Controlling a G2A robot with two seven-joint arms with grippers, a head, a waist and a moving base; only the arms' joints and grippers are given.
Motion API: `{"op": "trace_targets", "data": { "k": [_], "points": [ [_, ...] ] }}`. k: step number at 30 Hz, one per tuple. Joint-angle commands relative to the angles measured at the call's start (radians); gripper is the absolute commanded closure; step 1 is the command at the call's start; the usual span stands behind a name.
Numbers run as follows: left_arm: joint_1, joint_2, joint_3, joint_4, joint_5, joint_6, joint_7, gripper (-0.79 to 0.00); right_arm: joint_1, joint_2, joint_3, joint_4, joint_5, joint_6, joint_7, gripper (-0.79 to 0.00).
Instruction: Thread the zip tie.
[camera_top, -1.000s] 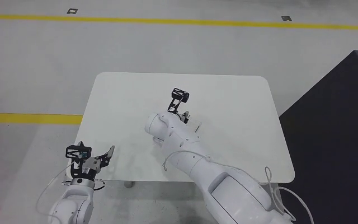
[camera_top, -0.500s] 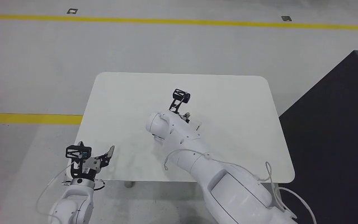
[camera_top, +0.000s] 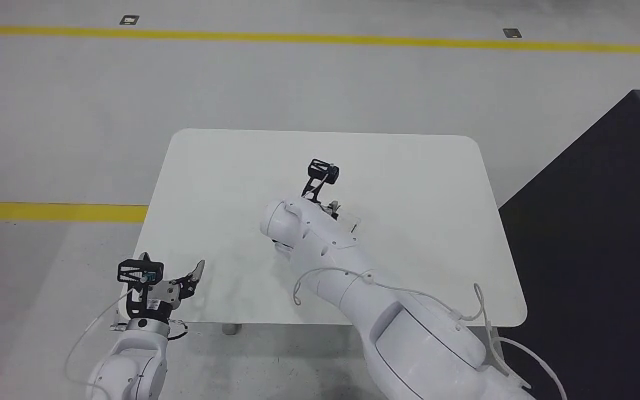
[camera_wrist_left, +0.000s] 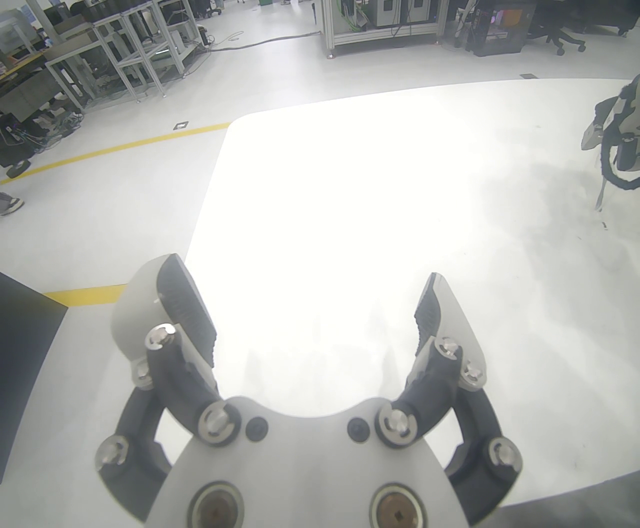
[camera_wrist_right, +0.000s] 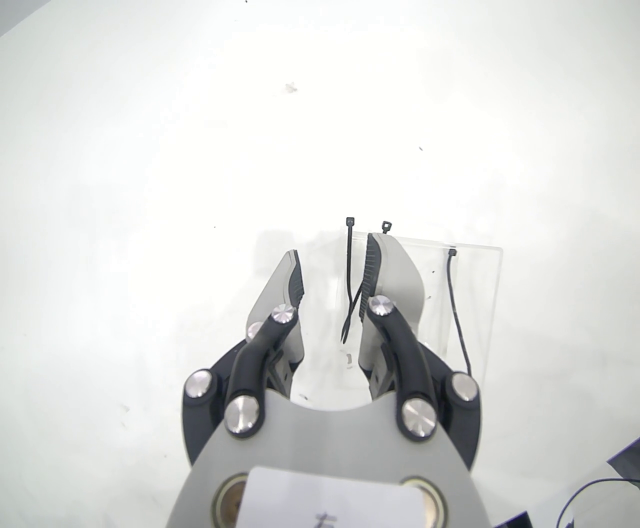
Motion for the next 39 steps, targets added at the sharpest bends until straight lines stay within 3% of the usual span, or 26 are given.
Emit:
{"op": "trace_targets", "data": {
  "k": [1,26,30,33,39],
  "points": [
    [0.000,0.000,0.000,0.000,0.000,0.000,0.000,-0.785,0.003,0.000,-0.013,0.006,0.009,0.000,0.002,-0.268],
    [0.000,0.000,0.000,0.000,0.000,0.000,0.000,-0.785,0.009,0.006,-0.037,0.025,-0.006,0.000,0.074,-0.194],
    [0.000,0.000,0.000,0.000,0.000,0.000,0.000,-0.785,0.011,0.007,-0.036,0.029,-0.013,0.000,0.084,-0.114],
    [0.000,0.000,0.000,0.000,0.000,0.000,0.000,-0.785,0.013,0.007,-0.035,0.030,-0.018,0.000,0.089,0.000],
    [0.000,0.000,0.000,0.000,0.000,0.000,0.000,-0.785,0.018,0.007,-0.032,0.030,-0.026,0.000,0.097,0.000]
  ]
}}
